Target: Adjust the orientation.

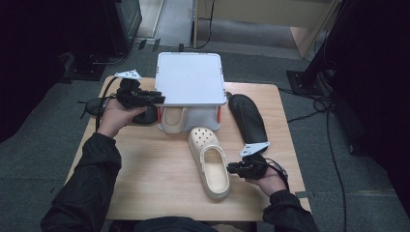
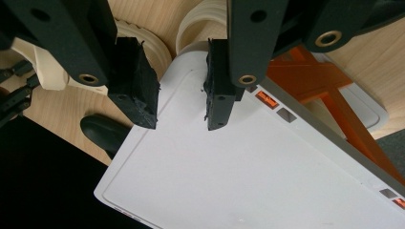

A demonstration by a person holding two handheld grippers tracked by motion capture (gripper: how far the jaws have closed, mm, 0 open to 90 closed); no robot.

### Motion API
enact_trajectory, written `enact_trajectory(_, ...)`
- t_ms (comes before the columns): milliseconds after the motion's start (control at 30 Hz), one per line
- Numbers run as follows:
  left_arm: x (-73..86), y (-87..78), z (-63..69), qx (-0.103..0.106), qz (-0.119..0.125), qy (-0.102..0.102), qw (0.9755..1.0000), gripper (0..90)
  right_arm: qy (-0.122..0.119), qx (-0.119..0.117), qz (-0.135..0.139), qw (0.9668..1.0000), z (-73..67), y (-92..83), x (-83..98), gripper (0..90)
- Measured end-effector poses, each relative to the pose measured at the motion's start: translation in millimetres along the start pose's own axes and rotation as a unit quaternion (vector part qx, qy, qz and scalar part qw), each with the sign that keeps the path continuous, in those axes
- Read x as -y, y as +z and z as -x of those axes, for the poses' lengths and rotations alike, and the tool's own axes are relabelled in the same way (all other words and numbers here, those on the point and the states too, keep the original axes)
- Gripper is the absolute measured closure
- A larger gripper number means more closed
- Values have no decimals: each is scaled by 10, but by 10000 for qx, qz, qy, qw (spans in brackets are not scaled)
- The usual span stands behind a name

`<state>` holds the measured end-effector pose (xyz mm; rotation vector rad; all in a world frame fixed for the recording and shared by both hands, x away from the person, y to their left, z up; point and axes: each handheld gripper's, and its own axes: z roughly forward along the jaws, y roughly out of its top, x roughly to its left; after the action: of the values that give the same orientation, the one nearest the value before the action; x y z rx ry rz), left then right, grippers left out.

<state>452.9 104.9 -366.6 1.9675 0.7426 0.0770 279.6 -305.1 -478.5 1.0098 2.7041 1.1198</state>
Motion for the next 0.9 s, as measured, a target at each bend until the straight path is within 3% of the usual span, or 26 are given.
enact_trajectory(300,-1,9,4,-6,0,23,10000,651,-271,-164,-6,9995,-154,167,-107,619)
enact_trajectory(400,-1,6,0,8,-1,21,10000,651,-246,-210,-27,9995,-141,173,-113,594)
enact_trajectory(567,0,5,-2,15,2,18,10000,652,-407,-112,-26,9991,-127,123,-124,588)
enact_trajectory(633,0,3,-1,9,1,16,10000,652,-489,-134,116,9986,-128,66,-130,576)
enact_trajectory(767,0,1,-1,8,1,14,10000,652,-433,-65,394,9983,-120,-29,-140,574)
enact_trajectory(900,-1,4,0,-5,-2,23,10000,651,-207,151,813,9964,-96,-83,-220,540)
